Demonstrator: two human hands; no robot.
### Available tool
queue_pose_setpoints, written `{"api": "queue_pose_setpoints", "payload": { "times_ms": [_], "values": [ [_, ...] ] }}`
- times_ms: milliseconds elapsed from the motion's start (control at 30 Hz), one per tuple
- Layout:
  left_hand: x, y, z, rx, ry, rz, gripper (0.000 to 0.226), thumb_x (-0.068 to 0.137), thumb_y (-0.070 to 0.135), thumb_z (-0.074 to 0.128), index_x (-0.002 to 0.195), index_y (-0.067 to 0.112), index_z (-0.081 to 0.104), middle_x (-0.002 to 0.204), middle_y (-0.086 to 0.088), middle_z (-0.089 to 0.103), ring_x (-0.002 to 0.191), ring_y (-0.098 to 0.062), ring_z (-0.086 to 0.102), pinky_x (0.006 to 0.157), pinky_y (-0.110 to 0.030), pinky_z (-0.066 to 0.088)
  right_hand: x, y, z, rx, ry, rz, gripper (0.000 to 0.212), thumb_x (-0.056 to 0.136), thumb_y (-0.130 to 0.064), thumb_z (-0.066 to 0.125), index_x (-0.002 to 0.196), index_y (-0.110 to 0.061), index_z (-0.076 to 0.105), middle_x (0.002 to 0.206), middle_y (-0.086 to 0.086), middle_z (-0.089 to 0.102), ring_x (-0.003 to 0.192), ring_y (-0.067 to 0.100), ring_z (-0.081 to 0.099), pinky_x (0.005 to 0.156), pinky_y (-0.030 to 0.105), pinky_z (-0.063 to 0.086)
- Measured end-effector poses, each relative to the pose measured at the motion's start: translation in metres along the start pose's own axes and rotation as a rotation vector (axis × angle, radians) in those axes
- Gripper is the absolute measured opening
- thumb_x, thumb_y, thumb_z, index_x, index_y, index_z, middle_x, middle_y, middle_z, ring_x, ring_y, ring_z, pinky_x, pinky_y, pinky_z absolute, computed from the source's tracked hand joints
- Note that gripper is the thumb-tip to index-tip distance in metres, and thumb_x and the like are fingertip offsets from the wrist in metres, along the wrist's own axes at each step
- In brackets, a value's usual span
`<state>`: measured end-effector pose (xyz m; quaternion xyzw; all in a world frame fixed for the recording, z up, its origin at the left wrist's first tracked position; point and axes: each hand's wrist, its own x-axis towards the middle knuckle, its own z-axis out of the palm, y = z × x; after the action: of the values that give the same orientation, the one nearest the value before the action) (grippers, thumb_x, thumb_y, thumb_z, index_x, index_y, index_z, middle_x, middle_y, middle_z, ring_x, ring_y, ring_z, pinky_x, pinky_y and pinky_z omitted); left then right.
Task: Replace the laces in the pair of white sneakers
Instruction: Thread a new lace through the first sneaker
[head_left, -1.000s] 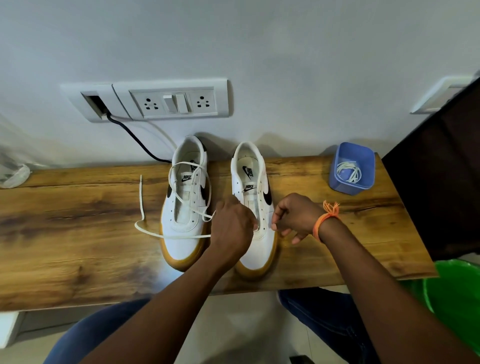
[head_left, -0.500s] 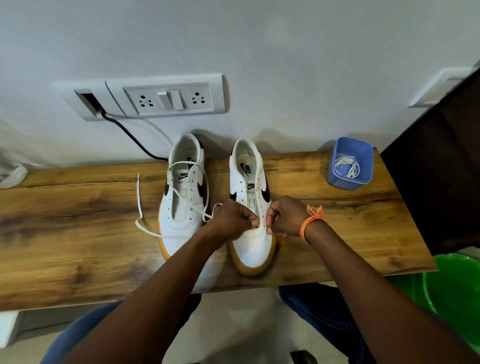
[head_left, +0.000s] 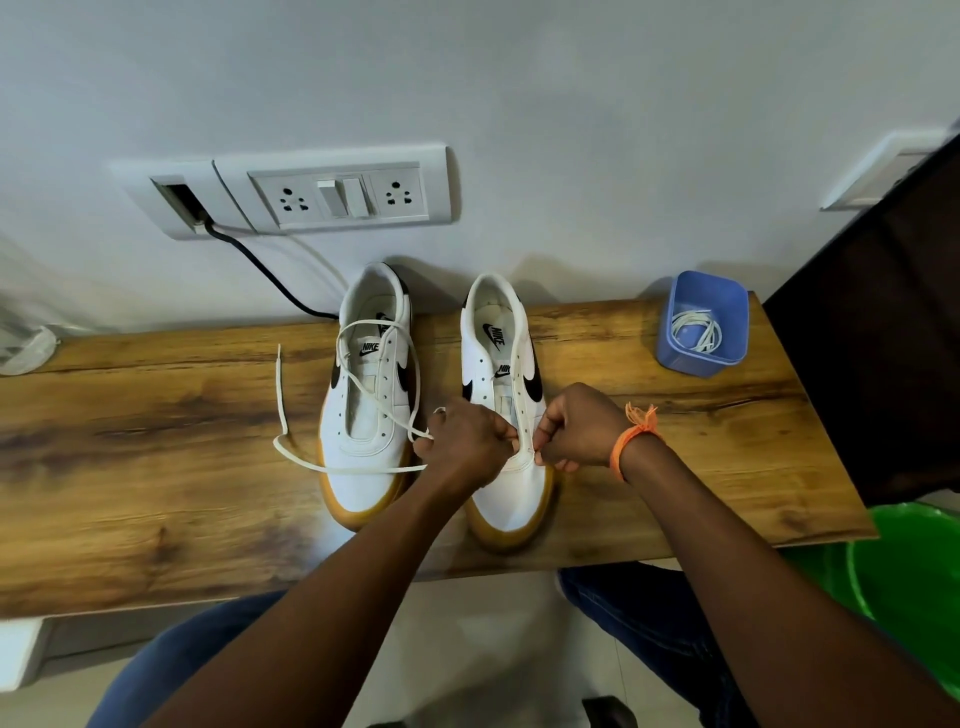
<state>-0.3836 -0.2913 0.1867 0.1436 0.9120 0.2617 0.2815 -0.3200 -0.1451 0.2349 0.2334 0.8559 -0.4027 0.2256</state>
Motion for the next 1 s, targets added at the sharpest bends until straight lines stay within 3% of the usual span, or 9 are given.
{"api": "queue_pose_setpoints", "payload": {
  "times_ms": [167,233,300,400,567,667,767,900,1000],
  "values": [
    [-0.003,-0.007,0.003,-0.124,0.033,0.064,0.041,0.078,0.030,0.075,0.051,0.058,0.061,0.106,-0.001,0.068,0.112,-0.027,0.058,0.097,-0.047,0.044,-0.012,-0.002,0.010,-0.095,0.123,-0.069,0.014,0.070,-0.021,0.086,0.075,-0.012,0.077,0.076,-0.003,0.073,0.072,0.010,0.067,0.071,0.029,0.056],
    [-0.017,-0.002,0.006,-0.088,0.119,0.107,0.027,0.084,0.027,0.072,0.076,0.052,0.072,0.109,0.001,0.060,0.114,-0.025,0.052,0.096,-0.045,0.042,-0.017,0.000,0.023,-0.124,0.246,-0.075,0.013,0.075,-0.024,0.082,0.072,-0.013,0.076,0.076,-0.002,0.073,0.071,0.010,0.066,0.070,0.027,0.054],
    [-0.040,-0.001,0.012,0.054,0.365,0.173,0.017,0.090,0.026,0.067,0.098,0.038,0.075,0.112,0.000,0.047,0.110,-0.022,0.038,0.092,-0.041,0.035,-0.023,0.001,0.032,-0.132,0.336,-0.085,0.014,0.079,-0.024,0.078,0.070,-0.013,0.074,0.075,-0.003,0.072,0.070,0.011,0.065,0.064,0.023,0.049],
    [-0.071,-0.009,0.025,0.255,0.598,0.341,0.037,0.078,0.024,0.078,0.114,0.027,0.067,0.117,-0.006,0.052,0.110,-0.025,0.038,0.085,-0.044,0.039,-0.029,0.006,0.037,-0.036,0.403,-0.089,0.016,0.079,-0.021,0.075,0.065,-0.014,0.072,0.070,-0.005,0.070,0.066,0.010,0.062,0.055,0.019,0.038],
    [-0.092,-0.025,0.031,0.516,0.442,0.553,0.050,0.069,0.018,0.084,0.117,0.021,0.069,0.118,-0.006,0.064,0.103,-0.028,0.054,0.085,-0.039,0.041,-0.041,0.011,0.024,0.131,0.384,-0.010,0.014,0.070,-0.014,0.072,0.057,-0.014,0.070,0.060,-0.002,0.066,0.060,0.012,0.061,0.058,0.023,0.046],
    [-0.100,-0.024,0.029,0.588,0.349,0.538,0.061,0.064,0.013,0.086,0.122,0.012,0.067,0.120,-0.011,0.065,0.101,-0.031,0.060,0.082,-0.041,0.053,-0.048,0.036,-0.007,0.213,0.480,0.122,0.016,0.067,-0.020,0.074,0.054,-0.015,0.067,0.057,0.003,0.068,0.063,0.025,0.068,0.063,0.039,0.060],
    [-0.106,-0.022,0.029,0.654,0.225,0.462,0.077,0.054,0.018,0.092,0.126,0.009,0.066,0.124,-0.012,0.065,0.103,-0.033,0.064,0.076,-0.040,0.056,-0.060,0.073,-0.046,0.206,0.665,0.283,0.022,0.062,-0.033,0.069,0.056,-0.012,0.065,0.059,0.008,0.067,0.062,0.033,0.067,0.065,0.048,0.060],
    [-0.110,-0.019,0.025,0.683,0.134,0.422,0.086,0.048,0.022,0.095,0.127,0.010,0.065,0.128,-0.012,0.064,0.108,-0.032,0.064,0.074,-0.040,0.057,-0.069,0.100,-0.064,0.096,0.748,0.446,0.032,0.074,-0.041,0.070,0.078,-0.009,0.070,0.092,0.016,0.070,0.089,0.040,0.064,0.081,0.039,0.053],
    [-0.111,-0.019,0.026,0.685,0.125,0.415,0.093,0.045,0.025,0.097,0.130,0.010,0.062,0.130,-0.013,0.062,0.111,-0.033,0.062,0.075,-0.041,0.058,-0.063,0.086,-0.049,-0.050,0.640,0.419,0.023,0.079,-0.028,0.072,0.085,-0.006,0.070,0.101,0.021,0.068,0.090,0.038,0.062,0.071,0.032,0.045]
  ]
}}
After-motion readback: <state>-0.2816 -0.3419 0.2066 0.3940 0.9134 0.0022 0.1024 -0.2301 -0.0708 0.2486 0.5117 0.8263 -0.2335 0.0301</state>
